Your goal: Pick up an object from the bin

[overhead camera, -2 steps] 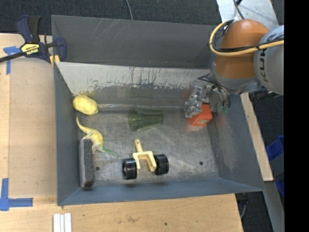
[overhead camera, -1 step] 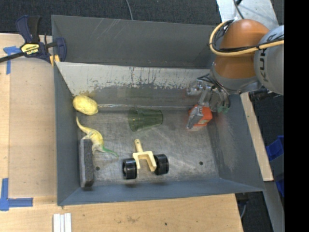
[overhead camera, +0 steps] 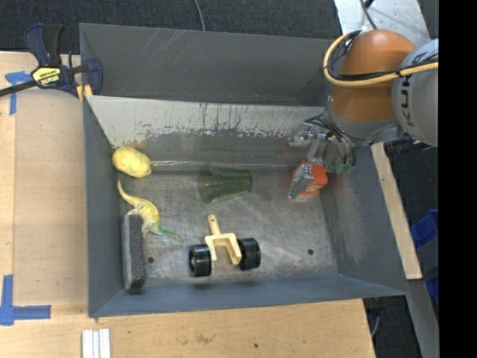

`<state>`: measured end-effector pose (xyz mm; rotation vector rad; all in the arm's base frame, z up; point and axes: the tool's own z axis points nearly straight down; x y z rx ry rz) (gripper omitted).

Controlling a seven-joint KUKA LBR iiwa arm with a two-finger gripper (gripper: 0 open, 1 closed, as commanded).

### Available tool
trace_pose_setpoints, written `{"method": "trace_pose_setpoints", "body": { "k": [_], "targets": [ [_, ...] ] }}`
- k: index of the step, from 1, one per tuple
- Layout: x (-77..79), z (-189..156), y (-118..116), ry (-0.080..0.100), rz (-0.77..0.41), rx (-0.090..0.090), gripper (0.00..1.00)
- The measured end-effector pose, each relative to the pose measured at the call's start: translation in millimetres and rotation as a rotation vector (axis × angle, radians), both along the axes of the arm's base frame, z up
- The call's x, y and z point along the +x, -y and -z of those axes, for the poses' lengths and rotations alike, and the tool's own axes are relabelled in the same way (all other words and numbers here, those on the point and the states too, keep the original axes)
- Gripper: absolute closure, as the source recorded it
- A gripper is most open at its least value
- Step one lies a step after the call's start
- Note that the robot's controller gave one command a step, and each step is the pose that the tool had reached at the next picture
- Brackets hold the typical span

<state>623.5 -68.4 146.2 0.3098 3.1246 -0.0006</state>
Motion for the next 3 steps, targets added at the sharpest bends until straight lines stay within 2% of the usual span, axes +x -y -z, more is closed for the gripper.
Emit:
{"method": "trace_pose_setpoints", "body": {
  "k": [1, 2, 3],
  "targets": [
    [-15.6, 22, 43, 0.004, 0.014, 0.001, 0.00],
    [-11.1, 47, 58, 0.002, 0.027, -0.005, 0.00],
    [-1.1, 71, 61, 0.002, -0.010, 0.002, 0.00]
  ]
}}
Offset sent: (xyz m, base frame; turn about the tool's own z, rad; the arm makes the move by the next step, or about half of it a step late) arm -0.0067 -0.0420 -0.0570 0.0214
